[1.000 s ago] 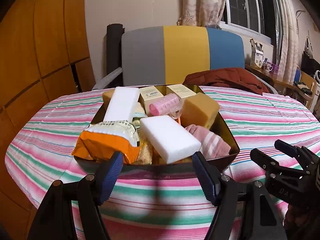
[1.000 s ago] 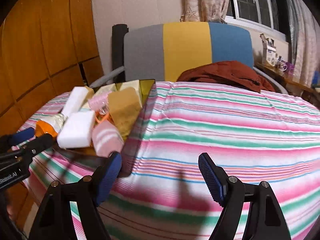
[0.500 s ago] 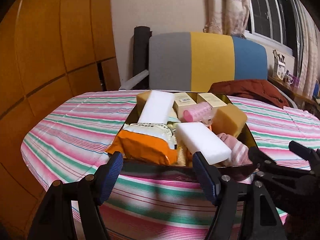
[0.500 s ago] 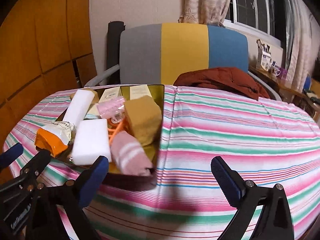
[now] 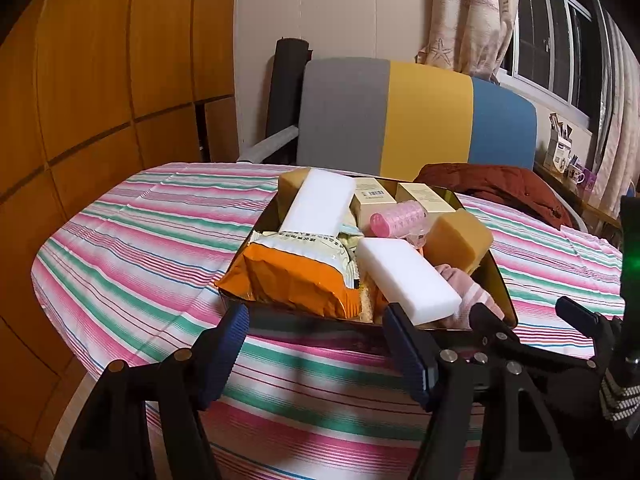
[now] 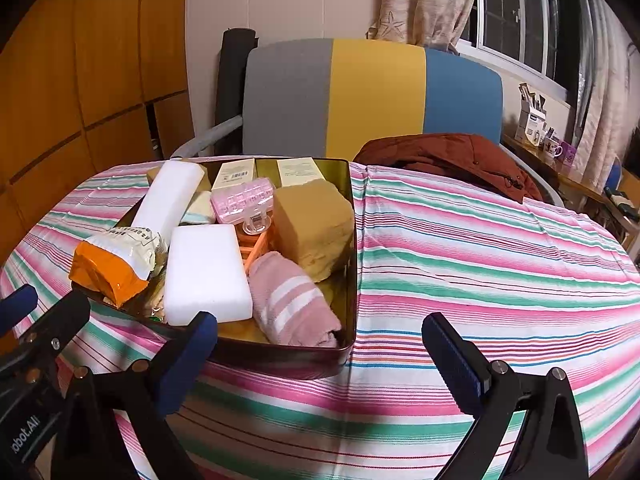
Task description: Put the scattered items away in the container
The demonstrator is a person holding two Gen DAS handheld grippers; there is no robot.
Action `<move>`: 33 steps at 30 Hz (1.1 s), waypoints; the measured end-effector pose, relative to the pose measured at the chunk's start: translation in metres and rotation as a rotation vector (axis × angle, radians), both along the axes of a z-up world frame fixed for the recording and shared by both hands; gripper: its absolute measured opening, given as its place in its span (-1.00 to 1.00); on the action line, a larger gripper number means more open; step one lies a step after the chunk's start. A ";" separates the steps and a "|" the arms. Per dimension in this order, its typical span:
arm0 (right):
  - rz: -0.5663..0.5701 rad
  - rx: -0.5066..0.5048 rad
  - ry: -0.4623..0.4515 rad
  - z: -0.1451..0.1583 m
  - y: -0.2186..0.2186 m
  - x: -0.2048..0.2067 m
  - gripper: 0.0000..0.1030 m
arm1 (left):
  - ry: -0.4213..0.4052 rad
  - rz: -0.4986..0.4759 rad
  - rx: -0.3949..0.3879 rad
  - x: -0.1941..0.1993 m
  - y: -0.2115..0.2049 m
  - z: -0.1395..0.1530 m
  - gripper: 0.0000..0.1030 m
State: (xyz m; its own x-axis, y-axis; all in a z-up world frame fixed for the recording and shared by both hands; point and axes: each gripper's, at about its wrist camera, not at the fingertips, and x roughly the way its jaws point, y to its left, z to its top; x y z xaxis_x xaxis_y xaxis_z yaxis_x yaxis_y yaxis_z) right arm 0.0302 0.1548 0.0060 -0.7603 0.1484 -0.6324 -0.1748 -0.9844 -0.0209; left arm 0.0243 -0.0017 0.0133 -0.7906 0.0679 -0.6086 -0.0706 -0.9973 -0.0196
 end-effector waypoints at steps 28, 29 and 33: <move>0.000 0.019 0.001 -0.003 -0.005 -0.003 1.00 | -0.012 -0.013 0.005 0.000 -0.003 -0.006 0.13; 0.001 0.020 0.001 -0.003 -0.006 -0.003 1.00 | -0.009 -0.014 0.003 0.000 -0.003 -0.006 0.09; 0.005 0.025 0.003 -0.003 -0.008 -0.002 1.00 | -0.005 -0.012 0.006 0.001 -0.004 -0.006 0.09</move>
